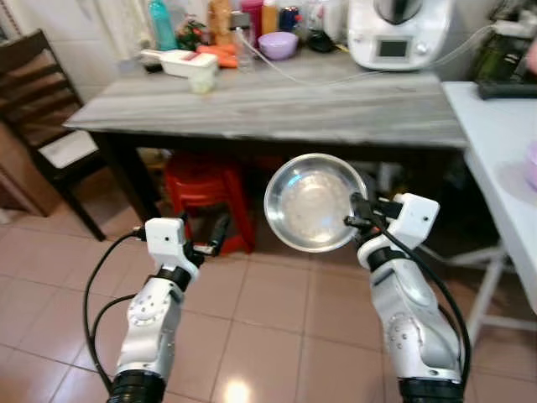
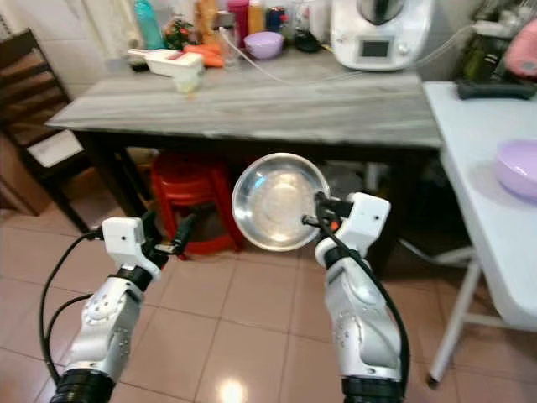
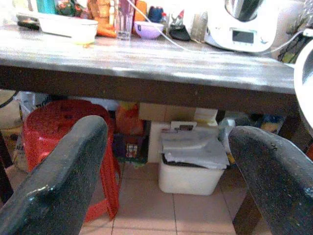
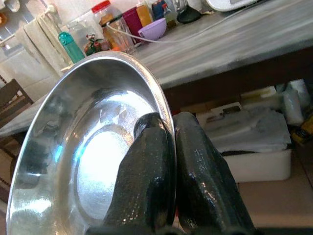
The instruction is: Setting the table
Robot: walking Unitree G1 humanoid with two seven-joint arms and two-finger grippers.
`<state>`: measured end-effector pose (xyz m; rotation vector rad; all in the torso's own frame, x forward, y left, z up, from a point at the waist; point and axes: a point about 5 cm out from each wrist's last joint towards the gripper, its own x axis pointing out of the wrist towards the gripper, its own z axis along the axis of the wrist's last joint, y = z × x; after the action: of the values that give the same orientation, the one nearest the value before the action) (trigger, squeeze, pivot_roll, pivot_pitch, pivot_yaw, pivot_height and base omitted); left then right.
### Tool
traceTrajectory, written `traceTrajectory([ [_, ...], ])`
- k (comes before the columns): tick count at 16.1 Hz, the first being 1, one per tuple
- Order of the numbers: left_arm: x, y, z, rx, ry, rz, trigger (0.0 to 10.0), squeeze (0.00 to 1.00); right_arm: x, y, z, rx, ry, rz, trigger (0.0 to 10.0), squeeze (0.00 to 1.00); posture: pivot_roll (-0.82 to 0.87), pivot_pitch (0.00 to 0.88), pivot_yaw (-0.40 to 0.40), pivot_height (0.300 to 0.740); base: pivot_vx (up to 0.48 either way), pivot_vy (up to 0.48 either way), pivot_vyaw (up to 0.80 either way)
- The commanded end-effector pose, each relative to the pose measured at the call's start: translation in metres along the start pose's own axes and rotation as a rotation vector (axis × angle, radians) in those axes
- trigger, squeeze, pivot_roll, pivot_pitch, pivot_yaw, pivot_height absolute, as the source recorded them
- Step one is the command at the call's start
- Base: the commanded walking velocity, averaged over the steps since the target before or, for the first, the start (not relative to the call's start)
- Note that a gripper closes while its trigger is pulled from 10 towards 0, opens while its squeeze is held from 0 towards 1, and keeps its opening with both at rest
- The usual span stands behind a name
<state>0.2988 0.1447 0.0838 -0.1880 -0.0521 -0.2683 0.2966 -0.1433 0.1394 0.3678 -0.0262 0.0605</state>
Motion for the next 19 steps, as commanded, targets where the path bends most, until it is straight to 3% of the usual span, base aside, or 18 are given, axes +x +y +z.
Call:
traceTrajectory([
  [1, 0.0034, -0.0065, 0.0017, -0.002, -0.008, -0.023, 10.0, 0.0, -0.0006, -0.0049, 0.004, -0.005, -0.015, -0.016, 10.0, 0.0, -0.11, 0.0, 0.078, 0.74, 0.326, 0.0, 0.0],
  [6, 0.0038, -0.0077, 0.0009, -0.004, -0.006, -0.028, 10.0, 0.0, -0.0001, -0.0052, 0.0031, 0.009, -0.013, -0.03, 10.0, 0.0, -0.11, 0.0, 0.082, 0.74, 0.328, 0.0, 0.0],
  [9, 0.0038, -0.0082, 0.0007, -0.004, -0.005, -0.032, 10.0, 0.0, -0.0002, -0.0051, 0.0025, 0.01, -0.013, -0.03, 10.0, 0.0, -0.11, 0.0, 0.083, 0.74, 0.326, 0.0, -0.67],
  [19, 0.0046, -0.0101, 0.001, 0.001, -0.009, -0.033, 10.0, 0.0, -0.0016, -0.0065, 0.0023, 0.001, -0.019, -0.025, 10.0, 0.0, -0.11, 0.0, 0.085, 0.74, 0.333, 0.0, 0.0],
])
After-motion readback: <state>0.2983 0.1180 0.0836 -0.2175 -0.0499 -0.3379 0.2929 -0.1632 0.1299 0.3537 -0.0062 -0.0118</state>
